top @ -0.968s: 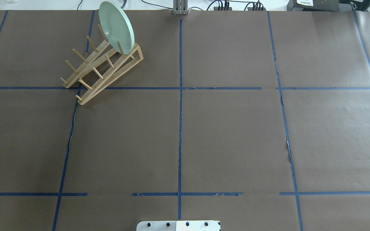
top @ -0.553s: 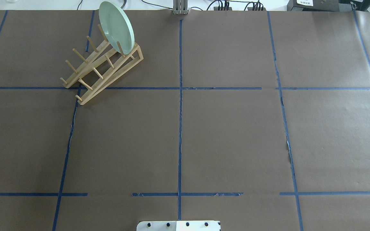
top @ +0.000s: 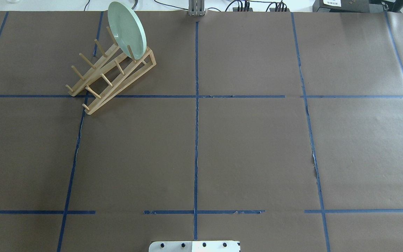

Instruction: Place plate on rack

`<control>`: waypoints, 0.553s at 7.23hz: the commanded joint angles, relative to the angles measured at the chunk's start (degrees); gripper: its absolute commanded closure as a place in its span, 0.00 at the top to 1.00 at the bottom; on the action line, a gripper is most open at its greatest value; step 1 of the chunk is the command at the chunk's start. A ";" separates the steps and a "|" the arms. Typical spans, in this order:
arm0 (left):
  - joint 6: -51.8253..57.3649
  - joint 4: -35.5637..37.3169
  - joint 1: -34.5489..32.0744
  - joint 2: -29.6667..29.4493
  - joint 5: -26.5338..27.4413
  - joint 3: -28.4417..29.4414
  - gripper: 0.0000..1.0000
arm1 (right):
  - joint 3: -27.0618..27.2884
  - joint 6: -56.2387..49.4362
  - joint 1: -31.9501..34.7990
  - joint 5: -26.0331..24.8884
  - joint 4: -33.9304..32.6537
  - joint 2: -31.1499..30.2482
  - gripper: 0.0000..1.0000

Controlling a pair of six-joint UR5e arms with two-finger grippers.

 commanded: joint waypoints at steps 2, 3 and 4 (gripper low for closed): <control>0.11 -0.22 0.16 0.27 -0.11 0.08 1.00 | 0.03 0.00 0.00 0.02 0.00 0.00 1.00; 0.20 -0.22 0.16 0.27 -0.19 0.60 1.00 | 0.03 0.00 0.00 0.02 0.00 0.00 1.00; 0.20 -0.22 0.16 0.10 -0.28 0.95 1.00 | -0.06 0.00 0.00 0.02 0.00 0.00 1.00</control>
